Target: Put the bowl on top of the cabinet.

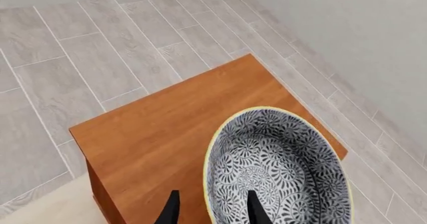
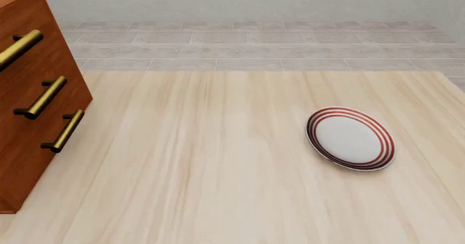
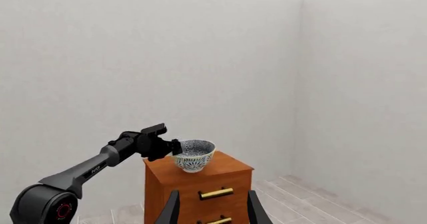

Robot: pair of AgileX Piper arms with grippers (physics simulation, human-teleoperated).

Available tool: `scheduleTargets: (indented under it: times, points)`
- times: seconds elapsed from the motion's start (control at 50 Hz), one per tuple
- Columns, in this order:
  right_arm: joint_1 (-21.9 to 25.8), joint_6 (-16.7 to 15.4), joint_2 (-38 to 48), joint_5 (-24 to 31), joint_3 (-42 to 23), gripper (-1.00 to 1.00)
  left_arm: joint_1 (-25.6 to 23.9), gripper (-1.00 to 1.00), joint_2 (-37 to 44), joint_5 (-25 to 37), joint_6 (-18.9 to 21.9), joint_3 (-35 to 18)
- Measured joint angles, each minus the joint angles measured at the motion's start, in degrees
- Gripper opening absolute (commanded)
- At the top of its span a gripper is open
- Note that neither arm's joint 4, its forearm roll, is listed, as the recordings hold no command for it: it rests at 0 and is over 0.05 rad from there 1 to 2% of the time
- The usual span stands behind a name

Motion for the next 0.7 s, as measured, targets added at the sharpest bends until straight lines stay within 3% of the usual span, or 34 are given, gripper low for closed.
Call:
scheduleTargets:
  times: [0.7]
  points:
    - [0.4,-0.3,0.1,-0.2,0.2,1.00,2.4,1.00,-0.9,2.8,-1.1,-4.1]
